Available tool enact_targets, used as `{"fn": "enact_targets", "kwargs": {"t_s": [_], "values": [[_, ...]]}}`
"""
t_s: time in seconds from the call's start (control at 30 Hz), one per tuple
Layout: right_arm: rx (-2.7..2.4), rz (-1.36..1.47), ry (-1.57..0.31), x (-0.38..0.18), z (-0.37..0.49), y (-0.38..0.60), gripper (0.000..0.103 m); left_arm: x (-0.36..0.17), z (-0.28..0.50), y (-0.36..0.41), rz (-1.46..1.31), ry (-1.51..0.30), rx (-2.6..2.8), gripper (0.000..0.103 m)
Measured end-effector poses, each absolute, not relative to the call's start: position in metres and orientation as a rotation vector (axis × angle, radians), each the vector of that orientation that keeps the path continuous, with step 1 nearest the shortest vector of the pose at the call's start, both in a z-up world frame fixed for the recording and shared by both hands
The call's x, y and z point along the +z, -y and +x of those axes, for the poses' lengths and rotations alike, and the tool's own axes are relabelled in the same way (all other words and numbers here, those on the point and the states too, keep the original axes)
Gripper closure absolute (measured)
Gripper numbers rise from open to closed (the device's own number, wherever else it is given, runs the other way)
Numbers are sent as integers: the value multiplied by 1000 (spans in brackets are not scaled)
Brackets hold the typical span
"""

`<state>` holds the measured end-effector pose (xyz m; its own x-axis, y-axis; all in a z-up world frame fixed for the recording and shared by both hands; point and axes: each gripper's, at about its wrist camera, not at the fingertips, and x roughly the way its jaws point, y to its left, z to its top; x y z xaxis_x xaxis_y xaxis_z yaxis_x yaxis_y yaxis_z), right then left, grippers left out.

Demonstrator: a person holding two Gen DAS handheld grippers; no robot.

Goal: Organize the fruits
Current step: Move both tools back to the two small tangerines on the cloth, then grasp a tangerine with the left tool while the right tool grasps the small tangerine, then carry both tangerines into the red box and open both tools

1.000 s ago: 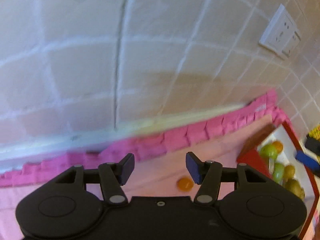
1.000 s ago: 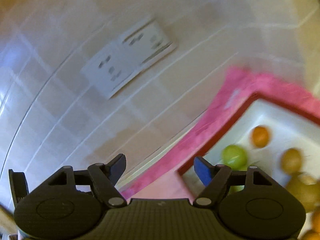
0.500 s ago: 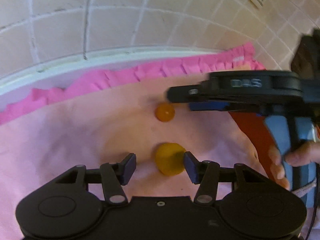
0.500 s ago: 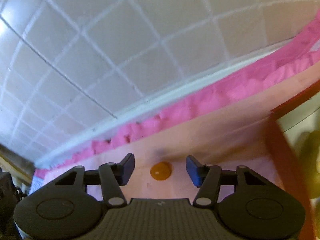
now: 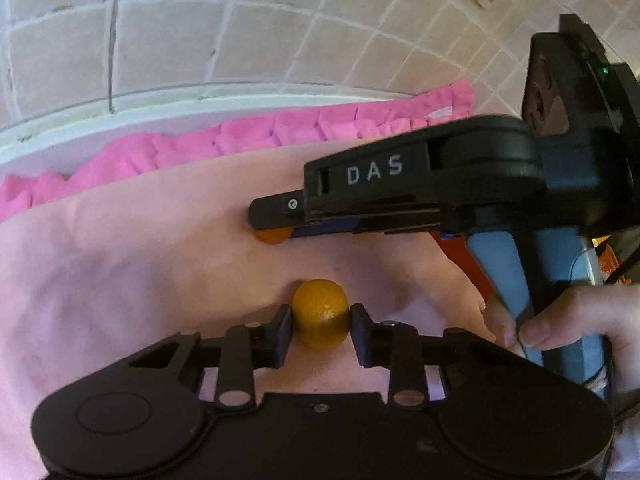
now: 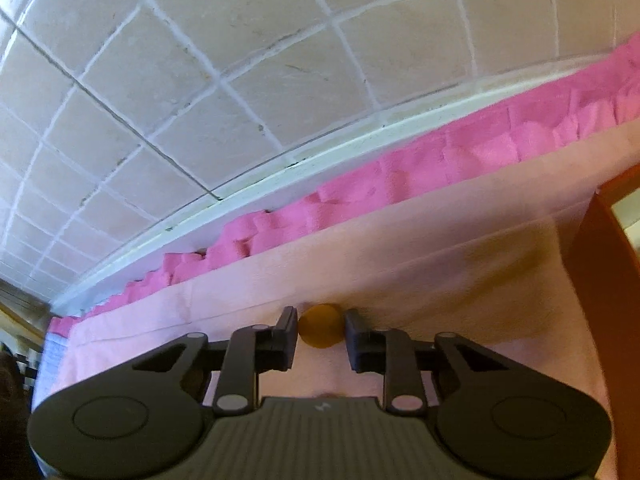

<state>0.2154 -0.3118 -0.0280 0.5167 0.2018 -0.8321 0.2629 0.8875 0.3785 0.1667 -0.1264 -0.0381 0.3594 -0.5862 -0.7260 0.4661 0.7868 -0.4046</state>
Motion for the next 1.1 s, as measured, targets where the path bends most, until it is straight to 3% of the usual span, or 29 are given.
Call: {"fn": "enact_targets", "kwargs": {"t_s": [0.33, 0.63, 1.1], "values": [[-25, 636, -954, -1, 199, 335, 76, -22, 163, 116, -197, -899, -679, 68], [-57, 673, -774, 65, 167, 373, 76, 31, 186, 113, -226, -766, -651, 68], [-379, 715, -551, 112, 52, 478, 76, 88, 220, 236, -177, -702, -770, 68]]}}
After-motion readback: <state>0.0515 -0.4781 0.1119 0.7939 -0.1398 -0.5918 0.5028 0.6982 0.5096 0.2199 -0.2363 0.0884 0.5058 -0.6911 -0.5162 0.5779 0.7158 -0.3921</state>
